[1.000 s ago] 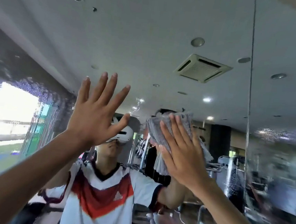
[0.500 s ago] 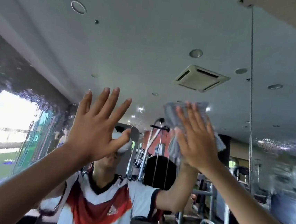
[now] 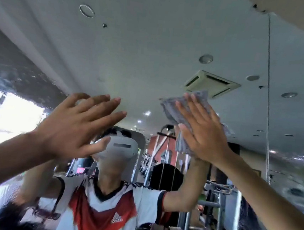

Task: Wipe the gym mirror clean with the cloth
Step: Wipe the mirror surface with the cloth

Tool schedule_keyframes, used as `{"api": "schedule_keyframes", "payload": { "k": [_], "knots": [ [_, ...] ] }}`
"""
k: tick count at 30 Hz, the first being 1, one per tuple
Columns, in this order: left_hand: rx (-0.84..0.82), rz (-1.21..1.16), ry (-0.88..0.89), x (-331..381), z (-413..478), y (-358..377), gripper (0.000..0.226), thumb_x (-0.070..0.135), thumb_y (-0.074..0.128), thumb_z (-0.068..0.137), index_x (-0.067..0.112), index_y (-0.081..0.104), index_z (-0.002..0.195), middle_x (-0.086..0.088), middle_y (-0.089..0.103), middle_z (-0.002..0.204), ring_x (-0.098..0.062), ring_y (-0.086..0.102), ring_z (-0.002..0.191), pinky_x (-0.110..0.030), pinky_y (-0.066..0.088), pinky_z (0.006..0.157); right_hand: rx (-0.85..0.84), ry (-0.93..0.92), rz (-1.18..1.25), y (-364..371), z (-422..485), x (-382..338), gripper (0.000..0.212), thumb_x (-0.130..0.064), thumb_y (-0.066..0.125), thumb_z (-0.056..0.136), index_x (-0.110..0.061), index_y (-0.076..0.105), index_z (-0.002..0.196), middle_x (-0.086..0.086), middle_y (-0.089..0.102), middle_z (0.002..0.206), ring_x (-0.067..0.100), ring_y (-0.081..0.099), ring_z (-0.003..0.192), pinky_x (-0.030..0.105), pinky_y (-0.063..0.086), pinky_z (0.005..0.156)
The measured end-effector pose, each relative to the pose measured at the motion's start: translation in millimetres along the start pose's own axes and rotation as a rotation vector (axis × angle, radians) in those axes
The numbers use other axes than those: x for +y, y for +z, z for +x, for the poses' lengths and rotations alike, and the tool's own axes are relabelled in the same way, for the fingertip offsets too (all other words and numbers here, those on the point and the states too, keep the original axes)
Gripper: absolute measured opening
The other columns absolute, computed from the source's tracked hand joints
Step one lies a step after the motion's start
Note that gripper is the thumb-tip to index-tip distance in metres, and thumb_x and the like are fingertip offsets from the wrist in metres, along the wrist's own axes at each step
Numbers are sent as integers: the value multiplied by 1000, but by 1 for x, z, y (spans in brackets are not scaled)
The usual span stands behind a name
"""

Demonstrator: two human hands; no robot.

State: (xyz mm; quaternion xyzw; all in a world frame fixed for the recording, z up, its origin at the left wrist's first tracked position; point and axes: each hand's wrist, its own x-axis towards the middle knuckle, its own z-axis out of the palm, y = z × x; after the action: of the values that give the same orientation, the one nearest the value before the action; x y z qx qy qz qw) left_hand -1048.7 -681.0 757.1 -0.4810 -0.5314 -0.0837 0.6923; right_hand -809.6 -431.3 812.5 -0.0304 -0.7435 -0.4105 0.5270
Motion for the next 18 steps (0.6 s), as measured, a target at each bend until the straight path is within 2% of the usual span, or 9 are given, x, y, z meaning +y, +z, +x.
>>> {"api": "schedule_keyframes", "payload": {
  "k": [2,5,6,7,9,11,13,15,18],
  "knots": [
    [5,-26,-98,-9,-10,1,66,54,35,95,20,47,150,-13,40,157,-35,44,140,-53,33,105,43,216,25,-4,24,19,61,-48,14,103,-20,15,157,7,15,165,23,8,152,58,18,119],
    [9,-101,-340,-14,-19,1,70,60,26,96,25,33,156,-14,23,164,-30,21,152,-54,21,117,115,620,-6,0,83,3,67,-50,10,99,-19,15,159,7,11,166,23,5,154,52,9,122],
    [15,-111,-380,-14,-20,1,71,61,25,96,26,30,158,-13,19,165,-28,17,154,-54,18,119,126,671,-15,3,96,-13,66,-49,12,100,-19,15,159,8,11,166,24,6,154,51,6,123],
    [19,-115,-395,-12,-20,2,71,61,24,96,27,27,158,-12,16,166,-26,14,154,-53,15,121,123,635,-20,5,102,-32,65,-49,12,100,-20,13,159,6,7,166,24,4,154,51,3,123],
    [15,-124,-384,-12,-20,3,72,61,25,96,25,25,159,-10,13,167,-25,11,155,-51,12,122,70,378,-19,9,90,-66,62,-50,11,102,-23,8,158,2,-1,164,22,1,154,49,-3,123],
    [-1,-128,-369,-13,-22,4,73,59,28,96,22,25,159,-11,11,167,-26,11,155,-52,12,122,20,75,-45,10,62,-74,61,-49,15,104,-20,14,157,4,7,164,23,7,153,51,5,123],
    [-10,-124,-362,-15,-27,5,73,58,29,96,20,27,159,-12,12,167,-28,12,155,-54,14,122,10,-16,-64,3,45,-54,60,-46,19,104,-17,26,156,8,21,163,23,16,152,51,17,120],
    [-10,-108,-355,-13,-30,7,73,57,28,97,19,25,159,-14,13,166,-30,12,155,-54,13,122,38,135,-56,-2,47,-30,63,-48,17,103,-15,27,156,9,22,163,21,16,151,49,18,119],
    [6,-102,-357,-14,-30,8,74,58,26,97,19,23,160,-14,13,167,-30,12,155,-54,12,122,104,599,-37,1,86,-22,73,-52,7,95,-18,21,158,6,16,165,23,11,153,48,12,122]
  ]
}}
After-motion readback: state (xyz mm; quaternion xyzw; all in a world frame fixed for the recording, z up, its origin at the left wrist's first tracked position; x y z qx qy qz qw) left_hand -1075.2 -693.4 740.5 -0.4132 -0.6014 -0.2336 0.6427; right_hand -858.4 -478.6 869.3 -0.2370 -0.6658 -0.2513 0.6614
